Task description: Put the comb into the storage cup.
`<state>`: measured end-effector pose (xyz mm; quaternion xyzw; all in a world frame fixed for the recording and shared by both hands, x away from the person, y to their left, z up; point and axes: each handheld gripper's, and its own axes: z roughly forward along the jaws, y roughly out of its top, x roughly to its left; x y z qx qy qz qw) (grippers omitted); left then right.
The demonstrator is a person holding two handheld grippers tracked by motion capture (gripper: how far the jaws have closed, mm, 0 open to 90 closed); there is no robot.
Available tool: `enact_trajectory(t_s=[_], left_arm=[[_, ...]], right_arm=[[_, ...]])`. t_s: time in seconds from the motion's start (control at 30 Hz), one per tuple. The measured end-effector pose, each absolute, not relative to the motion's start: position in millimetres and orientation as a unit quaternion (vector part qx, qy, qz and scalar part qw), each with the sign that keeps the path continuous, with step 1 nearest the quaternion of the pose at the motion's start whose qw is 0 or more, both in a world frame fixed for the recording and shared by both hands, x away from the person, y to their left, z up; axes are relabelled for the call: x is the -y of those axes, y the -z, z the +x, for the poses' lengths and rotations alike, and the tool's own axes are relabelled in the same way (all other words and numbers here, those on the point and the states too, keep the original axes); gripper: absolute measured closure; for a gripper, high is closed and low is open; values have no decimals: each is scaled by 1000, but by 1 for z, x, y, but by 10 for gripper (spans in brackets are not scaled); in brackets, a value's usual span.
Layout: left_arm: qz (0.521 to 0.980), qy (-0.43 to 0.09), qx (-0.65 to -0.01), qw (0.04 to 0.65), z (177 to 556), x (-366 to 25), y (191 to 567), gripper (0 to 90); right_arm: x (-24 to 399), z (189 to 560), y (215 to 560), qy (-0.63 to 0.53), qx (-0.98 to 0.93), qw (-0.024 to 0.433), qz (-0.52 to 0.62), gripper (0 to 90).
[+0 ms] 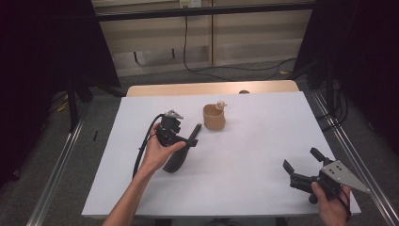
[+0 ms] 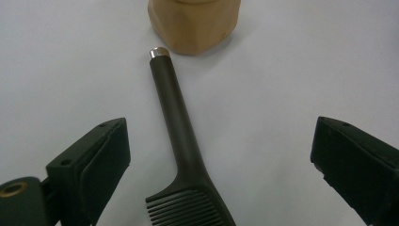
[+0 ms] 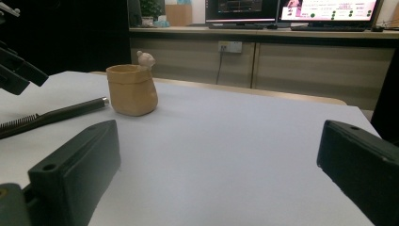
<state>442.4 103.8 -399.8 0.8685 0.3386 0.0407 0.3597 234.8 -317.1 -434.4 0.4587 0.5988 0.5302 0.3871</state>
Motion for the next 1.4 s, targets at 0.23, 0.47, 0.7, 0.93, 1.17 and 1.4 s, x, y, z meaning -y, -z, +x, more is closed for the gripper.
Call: enact_trajectory(t_s=[0.23, 0.47, 0.7, 0.93, 1.17, 1.4], left_arm=[[881, -31, -340, 328, 450, -96, 401, 56], [889, -16, -345, 302, 460, -86, 400, 97], [890, -5, -358, 284, 464, -82, 408, 128], [891, 0, -368, 265, 469, -80, 413, 220], [894, 7, -370, 250, 473, -81, 418, 281], [901, 14, -367, 231, 474, -79, 422, 426]], right_arm=[[316, 235, 435, -530, -599, 385, 461, 0], [316, 236, 435, -528, -602, 383, 460, 0], [316, 235, 435, -530, -601, 382, 461, 0], [316, 236, 435, -529, -604, 380, 460, 0], [316, 236, 436, -529, -606, 378, 458, 0], [316, 236, 435, -529, -607, 377, 458, 0]])
